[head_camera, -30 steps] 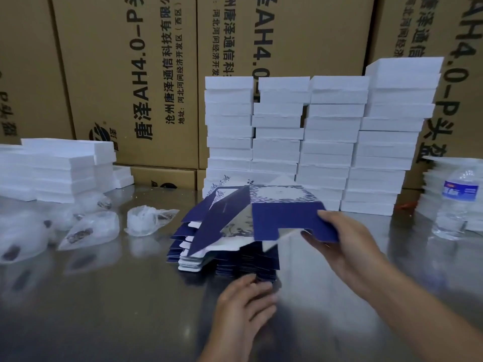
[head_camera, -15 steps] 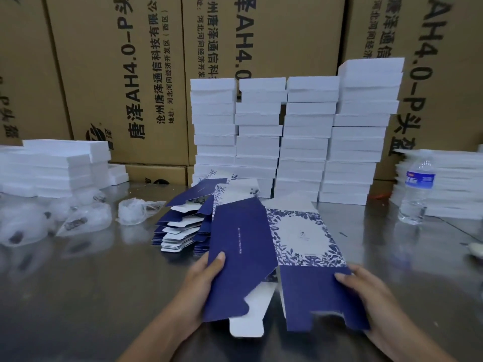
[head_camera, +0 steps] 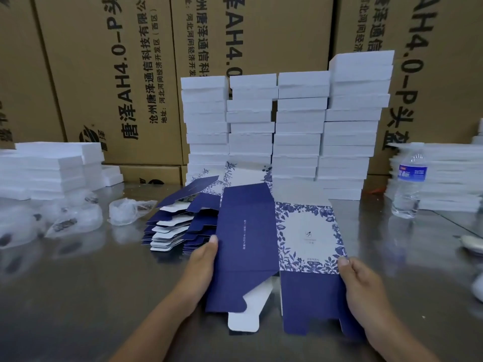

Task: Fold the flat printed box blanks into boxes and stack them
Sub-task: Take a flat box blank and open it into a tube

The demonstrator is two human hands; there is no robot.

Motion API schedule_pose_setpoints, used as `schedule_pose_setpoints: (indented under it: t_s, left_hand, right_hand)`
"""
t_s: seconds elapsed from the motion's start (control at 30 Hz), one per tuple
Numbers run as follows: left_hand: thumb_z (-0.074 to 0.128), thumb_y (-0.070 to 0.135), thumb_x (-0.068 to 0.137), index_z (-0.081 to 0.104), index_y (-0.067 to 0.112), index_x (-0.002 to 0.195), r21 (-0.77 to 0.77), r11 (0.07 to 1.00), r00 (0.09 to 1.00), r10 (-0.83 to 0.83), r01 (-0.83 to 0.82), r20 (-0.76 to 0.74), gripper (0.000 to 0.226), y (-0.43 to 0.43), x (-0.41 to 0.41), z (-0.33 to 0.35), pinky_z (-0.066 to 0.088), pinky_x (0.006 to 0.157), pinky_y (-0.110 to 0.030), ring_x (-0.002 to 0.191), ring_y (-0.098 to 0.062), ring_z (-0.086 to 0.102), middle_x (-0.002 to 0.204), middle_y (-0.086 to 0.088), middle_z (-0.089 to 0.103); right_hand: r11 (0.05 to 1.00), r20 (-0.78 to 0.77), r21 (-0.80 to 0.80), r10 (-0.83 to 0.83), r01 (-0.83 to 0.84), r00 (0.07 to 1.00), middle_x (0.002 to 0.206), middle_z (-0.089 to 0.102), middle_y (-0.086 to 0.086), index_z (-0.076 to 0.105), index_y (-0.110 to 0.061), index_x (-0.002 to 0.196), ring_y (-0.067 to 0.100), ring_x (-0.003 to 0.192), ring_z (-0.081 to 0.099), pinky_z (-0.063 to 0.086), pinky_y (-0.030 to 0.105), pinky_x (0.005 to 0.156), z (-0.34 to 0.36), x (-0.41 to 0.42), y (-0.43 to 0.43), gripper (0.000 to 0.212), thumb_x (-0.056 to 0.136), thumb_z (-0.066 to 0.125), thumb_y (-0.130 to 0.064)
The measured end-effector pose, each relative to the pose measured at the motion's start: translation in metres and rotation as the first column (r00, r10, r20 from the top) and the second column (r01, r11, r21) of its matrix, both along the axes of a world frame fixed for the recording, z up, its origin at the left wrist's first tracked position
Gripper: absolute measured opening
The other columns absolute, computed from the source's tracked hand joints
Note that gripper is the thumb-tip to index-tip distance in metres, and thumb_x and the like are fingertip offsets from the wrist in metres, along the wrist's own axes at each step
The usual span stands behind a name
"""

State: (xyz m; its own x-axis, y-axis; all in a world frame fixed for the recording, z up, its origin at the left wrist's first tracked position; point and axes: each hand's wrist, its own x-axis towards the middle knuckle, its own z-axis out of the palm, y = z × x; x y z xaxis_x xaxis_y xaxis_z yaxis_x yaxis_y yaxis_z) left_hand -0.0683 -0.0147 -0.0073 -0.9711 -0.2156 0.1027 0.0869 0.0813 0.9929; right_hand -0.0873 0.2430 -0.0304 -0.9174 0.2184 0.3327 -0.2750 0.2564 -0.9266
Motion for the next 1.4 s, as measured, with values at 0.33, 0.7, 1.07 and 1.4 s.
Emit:
schedule_pose_setpoints:
  t_s: [0.33,0.7,1.07,1.4]
  left_hand:
    - [0.038,0.032,0.101,0.065,0.009,0.080,-0.193,0.975,0.993,0.101,-0.112,-0.065,0.041,-0.017,-0.011,-0.009,0.047,0.065,-0.027,0.070,-0.013,0.063,0.078,0.000,0.071]
    - [0.036,0.038,0.101,0.071,0.017,0.094,-0.003,0.997,0.996,0.080,-0.080,0.024,0.041,-0.014,-0.004,-0.003,0.055,0.083,-0.040,0.089,-0.022,0.070,0.093,-0.002,0.074]
    - [0.040,0.033,0.101,0.073,0.019,0.091,-0.070,0.997,0.999,-0.009,0.012,0.035,0.037,-0.017,-0.007,-0.009,0.056,0.074,-0.033,0.083,-0.018,0.071,0.091,0.001,0.075]
    - [0.036,0.032,0.102,0.069,0.016,0.091,-0.022,0.994,0.995,0.103,-0.103,0.016,0.038,-0.019,-0.008,-0.008,0.053,0.087,-0.045,0.091,-0.025,0.069,0.094,-0.002,0.074]
  right_hand:
    - [0.998,0.006,-0.034,0.053,-0.053,0.999,0.075,0.068,0.008,0.063,0.001,0.080,0.012,0.068,0.054,0.038,0.021,0.060,0.005,0.002,-0.004,0.031,0.096,0.049,-0.021]
    - [0.986,0.046,0.066,0.150,-0.153,0.988,0.072,0.051,0.010,0.053,0.011,0.081,0.013,0.070,0.043,0.030,0.030,0.064,0.008,0.010,-0.006,0.037,0.097,0.047,-0.022]
    - [0.996,0.066,-0.021,0.084,-0.083,0.994,0.070,0.046,0.016,0.048,0.019,0.088,0.018,0.070,0.039,0.029,0.031,0.065,0.012,0.011,-0.006,0.042,0.098,0.045,-0.023]
    - [0.988,0.118,-0.014,0.151,-0.151,0.981,0.066,0.048,0.008,0.052,0.009,0.077,0.015,0.063,0.042,0.030,0.029,0.058,0.012,0.013,-0.007,0.035,0.096,0.051,-0.020]
